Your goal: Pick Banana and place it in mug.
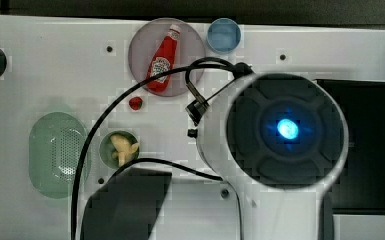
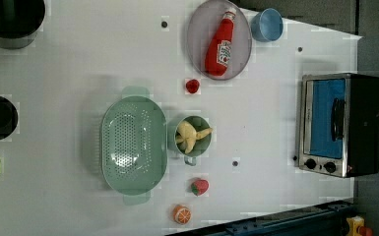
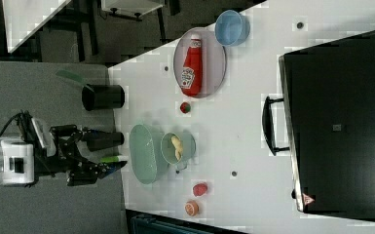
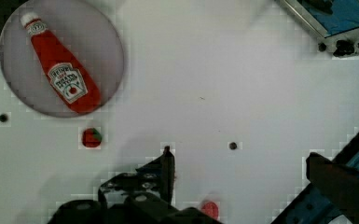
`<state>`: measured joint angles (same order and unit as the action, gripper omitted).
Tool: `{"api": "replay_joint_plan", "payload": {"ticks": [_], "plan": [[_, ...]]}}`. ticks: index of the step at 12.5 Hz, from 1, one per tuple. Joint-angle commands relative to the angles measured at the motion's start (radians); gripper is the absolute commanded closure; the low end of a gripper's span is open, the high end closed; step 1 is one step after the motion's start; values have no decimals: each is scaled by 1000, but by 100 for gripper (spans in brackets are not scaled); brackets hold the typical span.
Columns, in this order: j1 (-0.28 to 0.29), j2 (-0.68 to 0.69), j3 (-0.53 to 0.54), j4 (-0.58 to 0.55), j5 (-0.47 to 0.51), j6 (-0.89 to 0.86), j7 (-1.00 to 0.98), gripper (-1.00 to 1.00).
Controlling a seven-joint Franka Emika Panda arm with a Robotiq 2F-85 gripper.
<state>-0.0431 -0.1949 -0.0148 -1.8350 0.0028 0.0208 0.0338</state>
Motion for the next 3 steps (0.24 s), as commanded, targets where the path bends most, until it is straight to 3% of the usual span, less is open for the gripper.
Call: {"api": "replay_joint_plan", "payload": {"ticks": [1,3], "plan": [[3,4,-45,-7,-10,6,-10,-100],[3,6,-45,-7,-10,6,-10,-100]]}}
